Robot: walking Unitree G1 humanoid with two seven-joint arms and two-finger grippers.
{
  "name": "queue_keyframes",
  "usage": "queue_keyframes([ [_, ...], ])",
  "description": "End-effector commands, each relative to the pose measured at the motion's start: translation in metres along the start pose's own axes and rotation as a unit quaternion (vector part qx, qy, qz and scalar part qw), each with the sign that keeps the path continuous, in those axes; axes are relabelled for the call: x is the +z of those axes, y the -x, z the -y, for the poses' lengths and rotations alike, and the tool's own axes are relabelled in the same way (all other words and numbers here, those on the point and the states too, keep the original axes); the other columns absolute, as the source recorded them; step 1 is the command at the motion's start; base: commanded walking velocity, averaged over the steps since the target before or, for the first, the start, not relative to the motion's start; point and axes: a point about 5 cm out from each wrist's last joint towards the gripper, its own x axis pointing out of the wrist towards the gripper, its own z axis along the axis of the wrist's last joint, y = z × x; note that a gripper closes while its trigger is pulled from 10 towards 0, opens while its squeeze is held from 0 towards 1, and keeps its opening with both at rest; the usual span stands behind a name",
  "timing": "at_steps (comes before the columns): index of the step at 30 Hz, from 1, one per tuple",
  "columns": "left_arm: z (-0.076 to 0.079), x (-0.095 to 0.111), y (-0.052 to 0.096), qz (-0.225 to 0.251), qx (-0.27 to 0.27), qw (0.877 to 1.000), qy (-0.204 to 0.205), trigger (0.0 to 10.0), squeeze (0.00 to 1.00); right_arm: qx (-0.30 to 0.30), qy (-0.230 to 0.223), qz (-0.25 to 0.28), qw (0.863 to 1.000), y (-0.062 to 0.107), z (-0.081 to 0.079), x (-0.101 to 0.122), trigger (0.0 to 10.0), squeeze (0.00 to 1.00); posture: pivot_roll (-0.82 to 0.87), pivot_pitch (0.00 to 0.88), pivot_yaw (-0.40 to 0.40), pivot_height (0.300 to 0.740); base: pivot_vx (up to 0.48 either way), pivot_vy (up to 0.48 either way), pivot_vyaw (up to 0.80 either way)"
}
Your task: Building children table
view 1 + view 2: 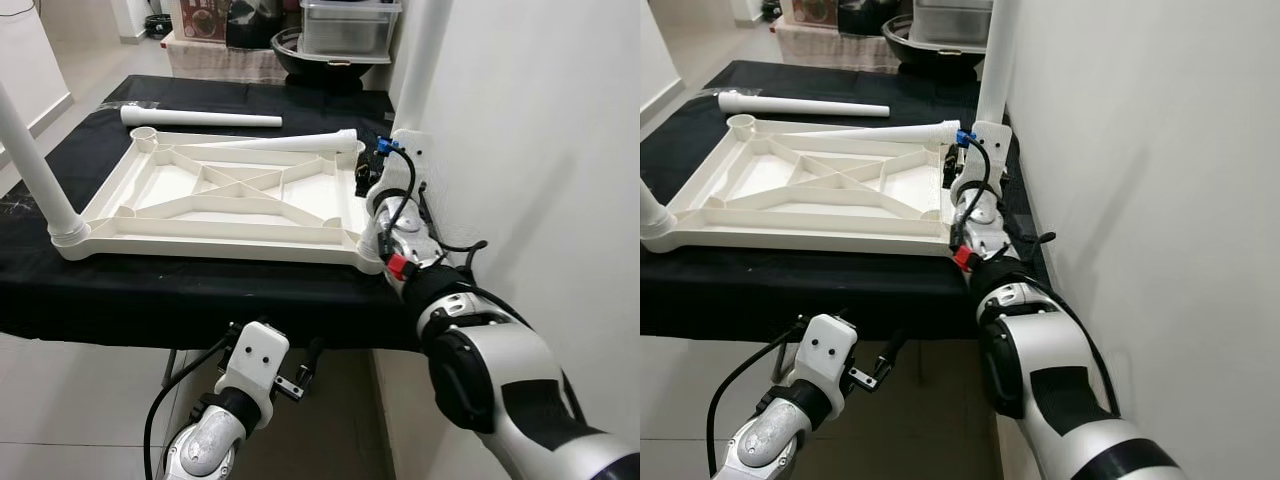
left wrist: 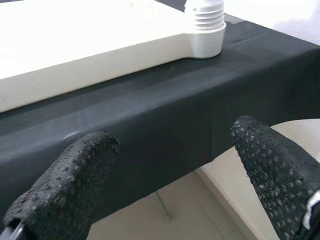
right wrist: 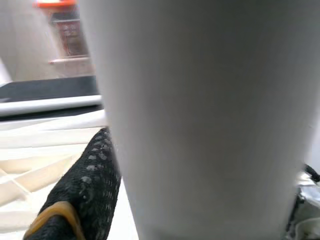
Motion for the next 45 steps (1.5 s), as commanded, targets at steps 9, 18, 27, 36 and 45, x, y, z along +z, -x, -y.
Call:
queue_keyframes([
  [9, 0.004, -0.003, -0.001, -0.010, -0.005, 1.000, 0.003, 10.0, 0.00, 0.261, 0.002, -0.042, 0.965, 0.009, 0.026, -0.008, 10.0, 0.00, 0.08, 0.103, -0.085, 0.740, 0.000, 0.000, 0.00],
  [18, 0.004, -0.004, 0.001, -0.011, -0.007, 1.000, 0.002, 10.0, 0.00, 0.368, 0.004, -0.074, 0.927, 0.011, 0.010, -0.001, 10.0, 0.00, 0.10, 0.094, -0.089, 0.740, 0.000, 0.000, 0.00],
  [27, 0.006, -0.005, 0.003, -0.013, -0.008, 1.000, 0.001, 10.0, 0.00, 0.395, 0.011, -0.052, 0.917, 0.008, -0.008, 0.014, 10.0, 0.00, 0.11, 0.083, -0.098, 0.740, 0.000, 0.000, 0.00],
  [36, 0.007, -0.005, 0.003, -0.012, -0.008, 1.000, 0.001, 10.0, 0.00, 0.286, 0.063, -0.050, 0.955, 0.001, -0.002, 0.009, 0.0, 0.00, 0.11, 0.081, -0.099, 0.740, 0.000, 0.000, 0.00],
  [45, 0.006, -0.005, 0.002, -0.014, -0.012, 1.000, -0.002, 10.0, 0.00, 0.050, 0.070, -0.066, 0.994, -0.004, 0.018, 0.000, 0.0, 0.00, 0.10, 0.092, -0.085, 0.740, 0.000, 0.000, 0.00],
])
